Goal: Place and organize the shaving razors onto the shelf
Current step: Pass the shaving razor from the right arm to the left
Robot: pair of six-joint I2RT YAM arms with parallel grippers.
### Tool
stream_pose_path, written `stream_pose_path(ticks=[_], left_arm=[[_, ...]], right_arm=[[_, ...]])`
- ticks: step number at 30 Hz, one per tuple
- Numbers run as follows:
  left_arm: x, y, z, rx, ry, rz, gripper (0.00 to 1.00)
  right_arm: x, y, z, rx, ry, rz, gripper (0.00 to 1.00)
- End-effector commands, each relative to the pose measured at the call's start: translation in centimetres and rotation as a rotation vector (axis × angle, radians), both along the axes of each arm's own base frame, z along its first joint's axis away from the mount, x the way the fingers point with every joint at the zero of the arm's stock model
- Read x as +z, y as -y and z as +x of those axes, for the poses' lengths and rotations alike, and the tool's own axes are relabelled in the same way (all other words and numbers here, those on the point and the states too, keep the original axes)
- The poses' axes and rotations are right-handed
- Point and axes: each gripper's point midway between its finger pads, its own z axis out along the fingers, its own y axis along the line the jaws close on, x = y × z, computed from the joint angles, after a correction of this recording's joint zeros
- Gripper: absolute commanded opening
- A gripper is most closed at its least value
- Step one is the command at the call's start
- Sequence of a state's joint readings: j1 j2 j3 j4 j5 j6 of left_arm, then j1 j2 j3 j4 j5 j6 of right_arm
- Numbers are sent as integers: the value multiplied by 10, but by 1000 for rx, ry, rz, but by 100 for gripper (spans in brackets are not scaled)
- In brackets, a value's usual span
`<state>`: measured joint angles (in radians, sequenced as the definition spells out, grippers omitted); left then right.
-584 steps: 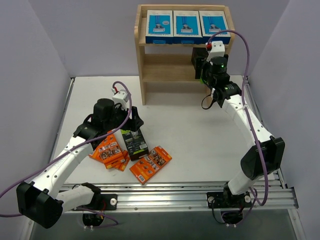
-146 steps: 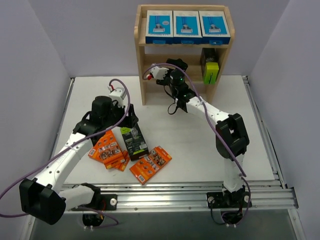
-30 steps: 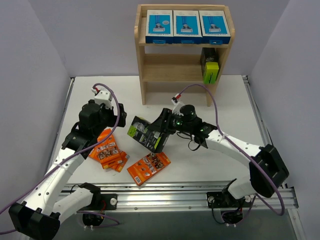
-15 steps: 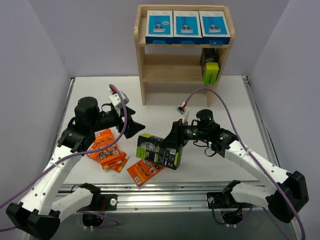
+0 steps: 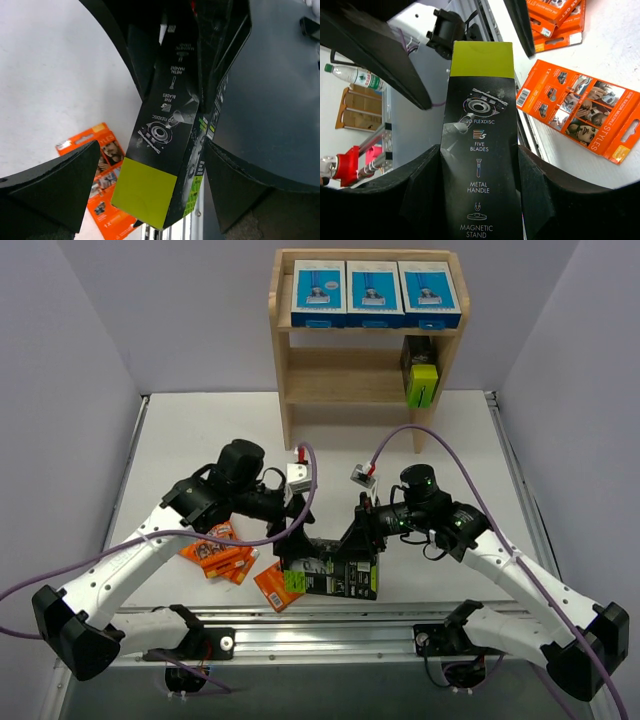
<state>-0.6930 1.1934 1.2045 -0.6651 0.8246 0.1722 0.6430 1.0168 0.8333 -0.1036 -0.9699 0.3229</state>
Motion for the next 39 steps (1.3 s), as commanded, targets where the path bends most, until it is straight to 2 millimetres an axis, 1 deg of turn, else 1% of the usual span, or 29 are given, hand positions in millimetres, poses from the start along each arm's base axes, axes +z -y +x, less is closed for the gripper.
stream_pose_path(ticks=[1,2,5,8,9,11,13,14,16,18,21,22,24,25,26,27,30,31,32,33,34,36,37,39], left_arm=[[-13,3,-11,-40,-20,58,94],[-21,4,-11,-42,-37,79,94],[-31,11,-17,-67,-56,115,94],[-37,17,-21,-94,-64,142,94],[-35,19,-22,-104,-64,138,94],[-40,24,-29,-136,-83,154,94],[-38,27,-36,-172,-100,154,100],[-41,30,-41,-193,-114,160,96],[-42,32,-48,-224,-140,159,84],[-43,34,-55,-244,-159,164,76],[-41,32,-60,-257,-175,151,60],[-41,31,-61,-255,-174,149,47],[-40,29,-63,-250,-179,144,33],[-40,28,-64,-247,-181,144,24],[-38,27,-65,-247,-179,139,8],[-38,26,-66,-242,-190,137,3],[-36,24,-68,-240,-199,127,2],[-35,23,-69,-239,-199,123,2],[-34,22,-69,-231,-191,118,2],[-36,21,-67,-216,-186,127,2],[-36,19,-66,-209,-181,129,2],[-37,16,-61,-176,-155,136,2],[-38,14,-59,-164,-149,139,2],[-37,11,-54,-130,-132,140,2]], right_arm=[[42,1,-19,109,108,105,0],[43,2,-20,113,108,107,0],[46,3,-25,129,111,129,0],[48,3,-31,151,113,139,0],[48,3,-33,160,111,140,0],[48,4,-34,165,115,137,0],[46,4,-35,168,118,129,0],[45,5,-35,170,121,127,0],[45,5,-35,171,140,120,0],[45,7,-33,169,163,107,0],[42,9,-30,149,179,82,0],[43,9,-29,144,188,80,0],[42,10,-26,120,201,71,0],[41,10,-24,109,205,64,0],[40,11,-19,79,216,47,0],[38,11,-16,67,223,39,0],[36,14,-9,20,243,14,8],[35,15,-8,10,247,10,22],[37,17,-8,-1,256,10,30],[37,18,-5,-22,267,5,35],[38,19,-4,-28,274,4,46],[43,23,-3,-53,296,-1,56],[45,25,1,-81,311,-7,63],[54,29,2,-108,340,0,68]])
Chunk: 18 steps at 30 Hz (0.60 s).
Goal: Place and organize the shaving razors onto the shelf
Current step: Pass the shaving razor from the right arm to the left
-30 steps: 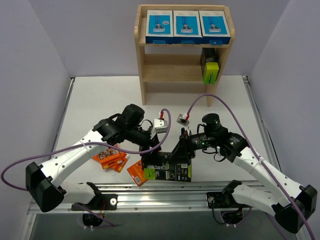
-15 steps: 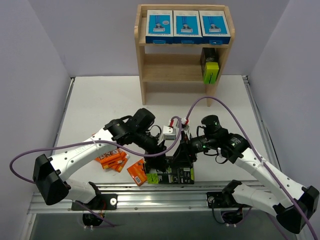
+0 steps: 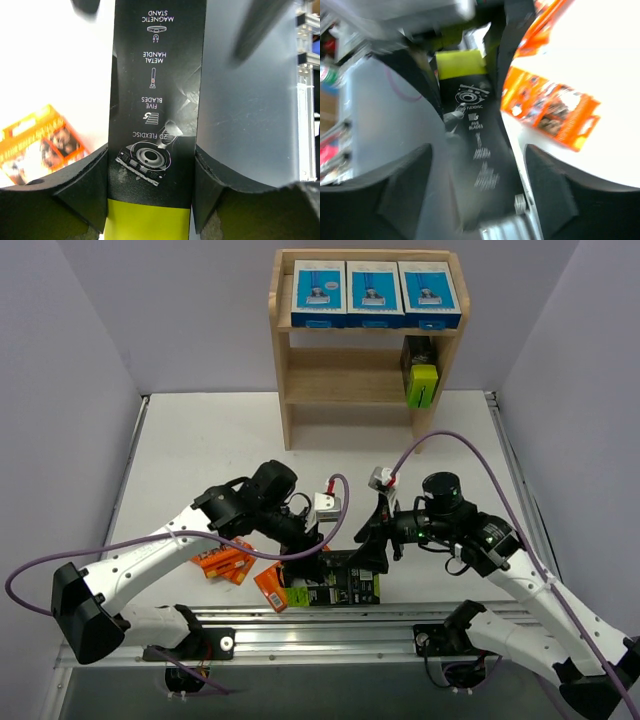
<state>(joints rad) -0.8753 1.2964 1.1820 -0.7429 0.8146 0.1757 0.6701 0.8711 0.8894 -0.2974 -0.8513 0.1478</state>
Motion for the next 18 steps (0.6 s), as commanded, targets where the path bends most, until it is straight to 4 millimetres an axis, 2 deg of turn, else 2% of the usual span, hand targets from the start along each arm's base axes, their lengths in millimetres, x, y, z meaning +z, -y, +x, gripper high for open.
stream_pose_path(ticks=[1,7,10,12,14,15,16,18], left_arm=[[7,-11,5,66,14,1,2],[10,-15,8,89,8,-22,2],[6,-18,21,155,50,7,2],[3,-24,38,252,76,36,2],[10,-32,68,379,82,12,2],[14,-35,77,451,22,-2,2],[24,-45,103,543,16,-58,2],[50,-49,122,642,-53,-198,2]], right_arm=[[39,7,18,-105,146,51,73],[55,15,28,-198,200,64,85],[62,21,36,-261,222,60,86],[69,26,44,-340,224,84,87],[72,29,53,-439,183,131,87],[72,33,61,-502,174,141,87],[70,35,65,-539,158,157,87],[68,38,71,-627,99,224,87]])
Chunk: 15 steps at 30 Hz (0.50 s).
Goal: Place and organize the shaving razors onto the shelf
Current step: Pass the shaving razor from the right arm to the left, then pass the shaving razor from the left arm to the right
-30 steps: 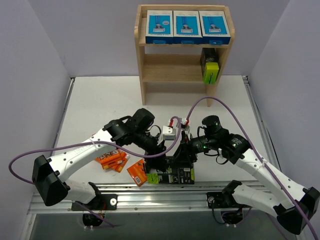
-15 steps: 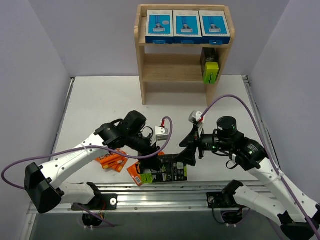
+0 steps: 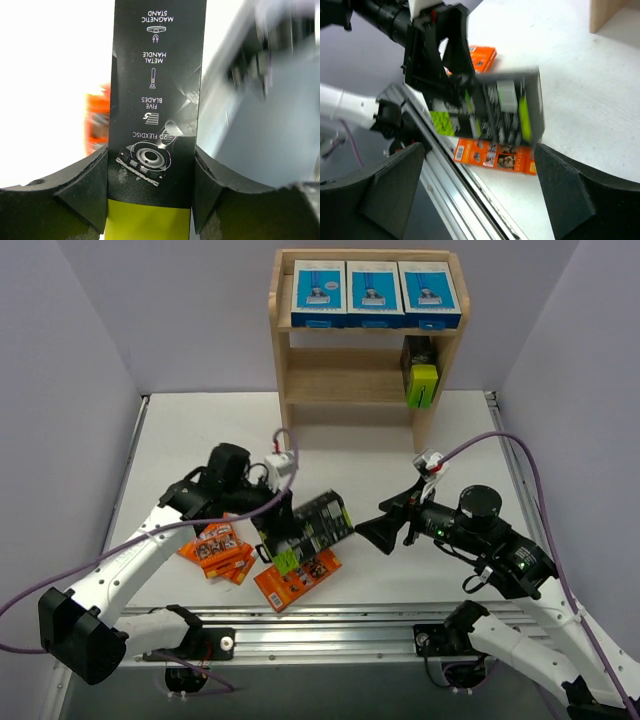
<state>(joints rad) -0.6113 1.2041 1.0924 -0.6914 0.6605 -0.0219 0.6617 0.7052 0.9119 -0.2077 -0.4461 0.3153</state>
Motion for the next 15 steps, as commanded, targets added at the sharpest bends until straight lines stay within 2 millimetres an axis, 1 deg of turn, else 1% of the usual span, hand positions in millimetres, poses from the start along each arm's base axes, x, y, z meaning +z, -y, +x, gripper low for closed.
stream_pose_path(ticks=[1,2,3,4,5,6,7,8,9,10,11,12,13,14,15], left_arm=[[72,-2,51,223,55,-310,2],[87,-18,63,302,77,-376,2],[101,-21,69,384,3,-464,2],[118,-23,77,389,68,-582,2],[134,-33,80,425,90,-662,2],[148,-34,79,455,14,-759,2],[178,-37,75,419,112,-880,2],[177,-42,82,469,96,-927,2],[184,-43,83,491,45,-987,2],[201,-48,80,479,92,-1064,2],[198,-54,91,553,75,-1117,2],[201,-59,94,588,16,-1181,2],[210,-67,93,597,34,-1254,2],[203,-79,105,690,19,-1313,2],[207,-85,105,709,-3,-1370,2]], right_arm=[[14,12,27,-231,-36,166,87],[21,16,30,-260,-18,212,87],[7,17,34,-290,-50,216,87],[9,21,40,-333,-37,244,85],[16,21,43,-341,-20,283,84],[9,19,45,-348,-35,289,83],[8,18,47,-357,-58,315,81],[12,15,50,-359,-55,343,80],[11,13,51,-361,-65,360,79],[7,11,52,-370,-92,384,77],[13,8,53,-372,-77,421,77],[14,8,53,-383,-75,437,77],[11,8,54,-400,-83,448,77],[18,6,52,-409,-81,493,78],[18,9,57,-449,-79,516,79]])
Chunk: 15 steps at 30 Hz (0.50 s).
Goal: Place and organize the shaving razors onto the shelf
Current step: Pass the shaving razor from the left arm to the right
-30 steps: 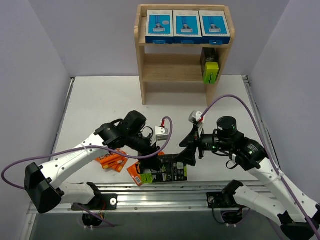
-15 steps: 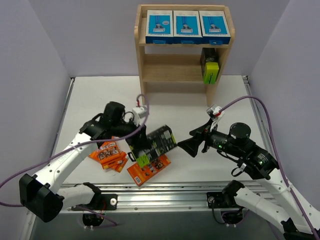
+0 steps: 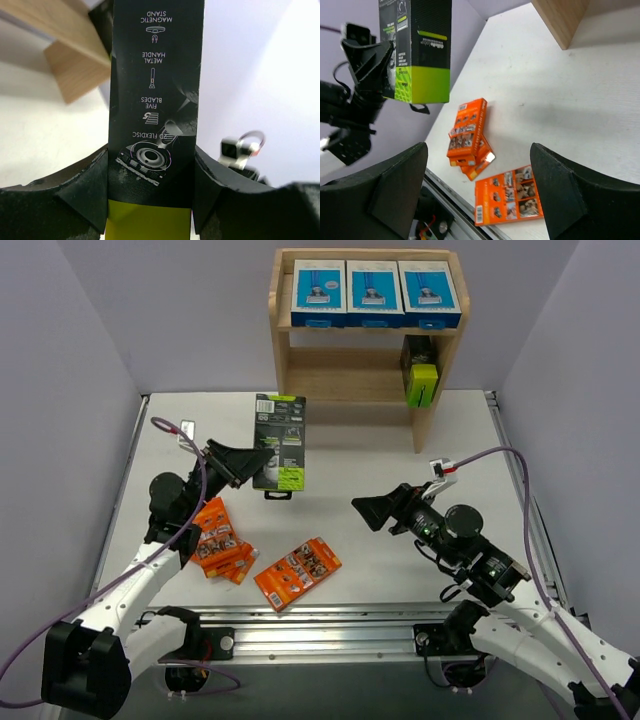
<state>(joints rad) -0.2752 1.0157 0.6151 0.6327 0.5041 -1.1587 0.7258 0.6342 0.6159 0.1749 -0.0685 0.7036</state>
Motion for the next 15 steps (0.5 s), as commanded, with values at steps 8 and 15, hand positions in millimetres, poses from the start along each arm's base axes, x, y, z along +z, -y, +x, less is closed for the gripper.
stream_pose_path(ticks=[8,15], left_arm=[[89,-58,1,323,87,-526,2],[79,-48,-3,372,-82,-693,2]], right_arm=[[48,-29,21,-141,52,330,82],[63,-80,22,-123,84,340,87]])
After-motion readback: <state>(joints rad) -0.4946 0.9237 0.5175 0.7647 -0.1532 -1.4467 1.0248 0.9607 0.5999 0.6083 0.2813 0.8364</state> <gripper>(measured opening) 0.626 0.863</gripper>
